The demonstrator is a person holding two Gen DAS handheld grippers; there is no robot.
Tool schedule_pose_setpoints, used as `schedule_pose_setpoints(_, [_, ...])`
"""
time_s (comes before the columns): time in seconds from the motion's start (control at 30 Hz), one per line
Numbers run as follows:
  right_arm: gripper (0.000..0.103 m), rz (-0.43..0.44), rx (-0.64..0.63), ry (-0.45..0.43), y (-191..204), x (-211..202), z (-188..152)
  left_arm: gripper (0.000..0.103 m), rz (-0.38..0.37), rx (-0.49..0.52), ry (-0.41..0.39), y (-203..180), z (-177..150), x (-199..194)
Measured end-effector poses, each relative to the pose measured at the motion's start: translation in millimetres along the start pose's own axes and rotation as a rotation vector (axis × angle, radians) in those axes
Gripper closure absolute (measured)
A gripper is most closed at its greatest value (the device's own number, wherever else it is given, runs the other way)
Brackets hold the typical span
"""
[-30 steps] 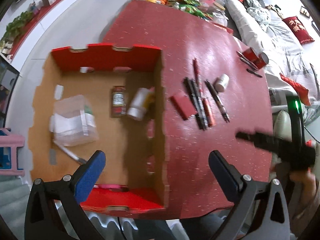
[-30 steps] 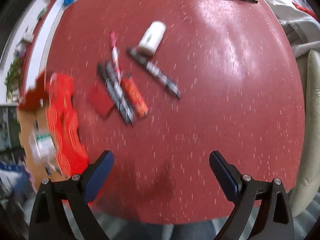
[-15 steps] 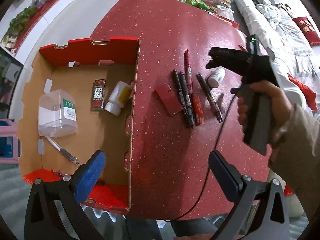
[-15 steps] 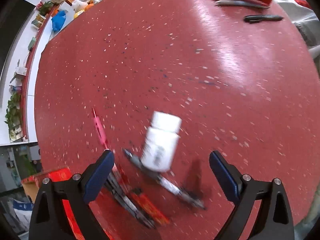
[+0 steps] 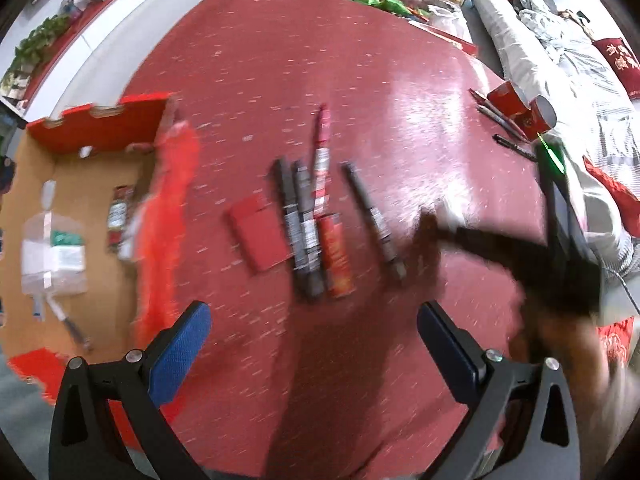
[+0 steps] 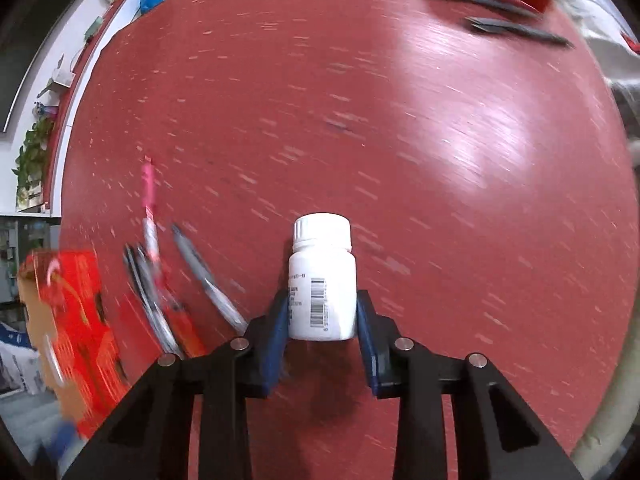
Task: Organize rigid objects
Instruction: 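Grasp a second white pill bottle with the right tool while the left tool grasps the clear gel pen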
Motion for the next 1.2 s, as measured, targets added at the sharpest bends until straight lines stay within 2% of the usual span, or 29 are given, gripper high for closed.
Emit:
schedule_pose_setpoints(0.13, [0.069,-0.019,0.032,0.015,-55,-18,-31,0.000,-0.010,-0.036,0.012,-37,17,37])
schedule_pose_setpoints(0.33, [0.069,-0.008,0.084,0.037,-105,-40,-72,0.000,0.080,-0.071,0.029,-64,38,95])
schedule_pose_setpoints(0.37, [0.069,-0.002,0.083,0.037,-105,-42,-75,0.000,0.113,-0.063,0.033,-64,39,103])
schedule_pose_setpoints(0.43, [0.069,0.014,0.082,0.038,-110,-49,-79,0.000,0.131,-0.067,0.057,-65,38,116])
schedule_pose_setpoints(0.47, [0.069,0.021,0.080,0.037,-114,-53,-82,0.000,0.164,-0.062,0.042,-64,39,117])
schedule_pose_setpoints(0.5, [0.069,0.029,0.077,0.038,-115,-55,-84,0.000,0.163,-0.052,0.034,-68,41,117])
schedule_pose_setpoints(0.63, [0.069,0.049,0.054,0.045,-107,-58,-89,0.000,0.213,0.029,0.035,-80,42,125])
schedule_pose_setpoints(0.67, [0.069,0.055,0.049,0.048,-105,-59,-90,0.000,0.150,0.022,0.049,-87,40,130])
schedule_pose_setpoints(0.73, [0.069,0.061,0.043,0.052,-105,-62,-93,0.000,0.147,0.021,0.045,-89,44,129])
schedule_pose_setpoints(0.87, [0.069,0.065,0.039,0.057,-100,-65,-95,0.001,0.139,0.010,0.105,-93,49,131])
schedule_pose_setpoints(0.93, [0.069,0.064,0.036,0.058,-101,-67,-98,0.010,0.135,0.030,0.079,-97,53,126])
schedule_pose_setpoints(0.97, [0.069,0.064,0.036,0.056,-101,-69,-98,0.022,0.135,0.050,0.061,-99,54,122])
schedule_pose_setpoints(1.0, [0.069,0.064,0.032,0.053,-101,-70,-99,0.038,0.129,0.069,0.052,-102,55,119])
schedule_pose_setpoints(1.03, [0.069,0.061,0.026,0.049,-102,-71,-98,0.049,0.126,0.095,0.045,-104,54,114])
schedule_pose_setpoints(1.07, [0.069,0.057,0.017,0.046,-102,-72,-99,0.082,0.126,0.104,0.049,-100,52,112])
schedule_pose_setpoints(1.1, [0.069,0.056,0.008,0.044,-101,-73,-99,0.092,0.099,0.094,0.070,-100,50,111])
schedule_pose_setpoints(1.13, [0.069,0.058,0.002,0.043,-100,-74,-99,0.093,0.018,0.054,0.101,-100,45,111])
schedule_pose_setpoints(1.2, [0.069,0.063,-0.006,0.045,-98,-75,-100,0.093,-0.014,0.047,0.115,-97,37,107])
Point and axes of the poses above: each gripper's, at about its wrist camera, not at the fingertips, and x roughly the way its jaws point, y to its left, z to its top, the point moved 10 cm from there along x, roughly the way its jaws point
